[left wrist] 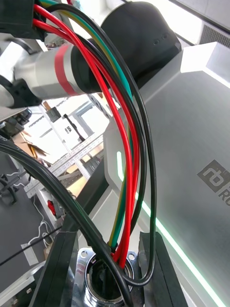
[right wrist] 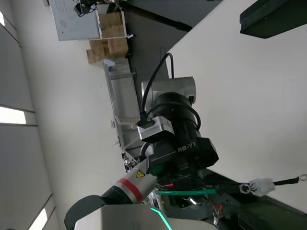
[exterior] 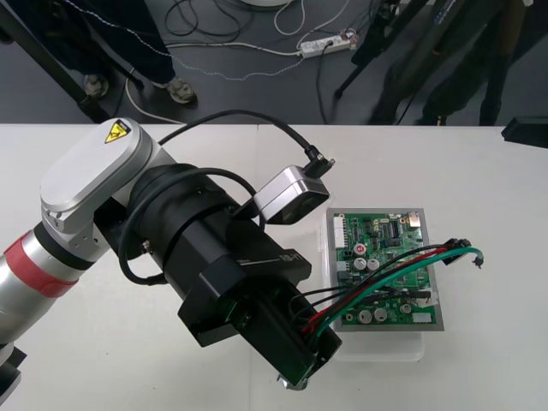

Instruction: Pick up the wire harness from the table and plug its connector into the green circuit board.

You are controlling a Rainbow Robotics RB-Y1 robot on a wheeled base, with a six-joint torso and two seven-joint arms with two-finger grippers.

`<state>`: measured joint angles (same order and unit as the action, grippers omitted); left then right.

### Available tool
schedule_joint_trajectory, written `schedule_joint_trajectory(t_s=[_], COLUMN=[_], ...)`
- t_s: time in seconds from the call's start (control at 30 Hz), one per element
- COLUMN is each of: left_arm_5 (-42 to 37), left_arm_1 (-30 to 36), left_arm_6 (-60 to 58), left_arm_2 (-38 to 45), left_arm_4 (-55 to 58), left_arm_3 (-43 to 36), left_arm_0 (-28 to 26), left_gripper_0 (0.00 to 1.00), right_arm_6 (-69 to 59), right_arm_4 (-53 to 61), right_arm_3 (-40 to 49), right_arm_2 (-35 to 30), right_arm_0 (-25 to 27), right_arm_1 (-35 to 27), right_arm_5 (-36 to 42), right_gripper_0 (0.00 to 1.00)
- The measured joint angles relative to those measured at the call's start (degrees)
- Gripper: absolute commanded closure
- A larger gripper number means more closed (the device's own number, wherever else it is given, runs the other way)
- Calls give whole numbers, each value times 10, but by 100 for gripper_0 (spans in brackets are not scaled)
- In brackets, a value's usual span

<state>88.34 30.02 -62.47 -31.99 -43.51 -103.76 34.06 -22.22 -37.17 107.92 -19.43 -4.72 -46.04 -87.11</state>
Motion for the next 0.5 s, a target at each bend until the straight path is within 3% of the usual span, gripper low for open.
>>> schedule_joint_trajectory(t_s=[0.23,0.5], left_arm_5=[0,0], left_arm_1=[-3,-7], left_arm_6=[0,0], left_arm_2=[0,0], left_arm_4=[0,0], left_arm_3=[-3,-3], left_arm_0=[0,-7], left_gripper_0=[100,100], right_arm_6=[0,0], right_arm_4=[8,-14], right_arm_3=[-9,-31], right_arm_2=[36,82], right_arm_0=[-17,-64], right_arm_1=[-15,19], right_arm_5=[-7,-8], right_gripper_0=[0,0])
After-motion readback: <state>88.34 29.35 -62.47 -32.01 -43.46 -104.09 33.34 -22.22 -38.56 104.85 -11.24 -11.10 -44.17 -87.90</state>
